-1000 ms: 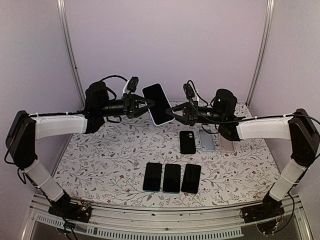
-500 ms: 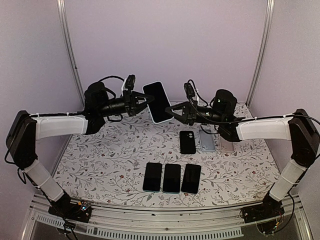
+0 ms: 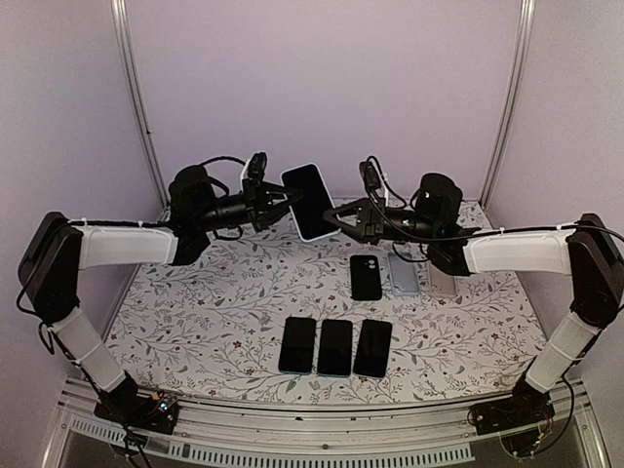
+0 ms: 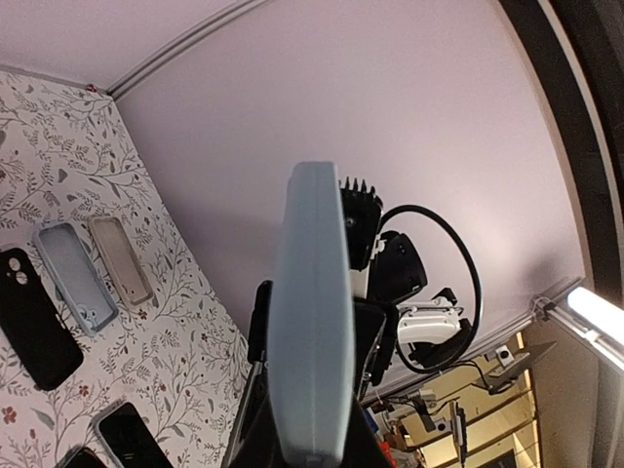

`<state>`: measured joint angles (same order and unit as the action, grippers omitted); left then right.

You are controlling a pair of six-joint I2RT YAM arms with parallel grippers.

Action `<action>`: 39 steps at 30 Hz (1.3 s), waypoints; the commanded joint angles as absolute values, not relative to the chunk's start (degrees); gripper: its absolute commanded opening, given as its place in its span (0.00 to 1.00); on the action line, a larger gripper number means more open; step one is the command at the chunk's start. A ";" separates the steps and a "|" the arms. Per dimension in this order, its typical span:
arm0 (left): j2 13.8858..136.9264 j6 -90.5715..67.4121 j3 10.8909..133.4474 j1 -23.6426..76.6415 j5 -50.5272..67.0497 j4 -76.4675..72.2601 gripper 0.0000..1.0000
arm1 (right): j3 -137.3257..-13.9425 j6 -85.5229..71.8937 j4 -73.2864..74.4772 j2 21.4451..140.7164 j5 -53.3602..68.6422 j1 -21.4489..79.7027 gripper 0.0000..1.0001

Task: Take the phone out of the phone case
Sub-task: Pass from the right arm to the left, then remove the corner of the phone case from the bottom right corner of the phone case.

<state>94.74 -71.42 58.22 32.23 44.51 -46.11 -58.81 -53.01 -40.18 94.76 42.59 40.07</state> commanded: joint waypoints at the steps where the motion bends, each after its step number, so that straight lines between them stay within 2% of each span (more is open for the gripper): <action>1: 94.38 -77.36 56.63 32.48 44.21 -55.24 0.00 | -58.95 -50.39 -39.67 92.39 43.43 40.28 0.38; 3: 93.81 -77.68 55.83 32.31 43.68 -55.68 0.00 | -58.25 -50.04 -39.43 91.73 43.15 40.25 0.44; 7: 92.32 -76.60 54.73 32.10 42.45 -54.78 0.00 | -56.50 -49.71 -38.99 90.35 42.28 40.01 0.51; 12: 90.51 -75.33 53.32 31.69 40.96 -53.48 0.00 | -54.47 -49.16 -37.88 88.59 41.26 39.91 0.52; 22: 89.47 -74.97 52.82 31.40 40.91 -53.97 0.00 | -52.47 -48.10 -35.06 86.46 38.72 39.81 0.50; 28: 89.39 -75.23 52.66 31.38 41.04 -54.93 0.00 | -53.00 -47.18 -32.83 86.39 37.37 39.79 0.42; 39: 89.23 -75.68 52.93 31.46 41.68 -56.75 0.00 | -53.89 -45.91 -30.08 87.24 36.93 39.75 0.36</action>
<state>92.14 -75.44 52.51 31.81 41.52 -50.30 -53.17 -47.22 -32.18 87.81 38.02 40.05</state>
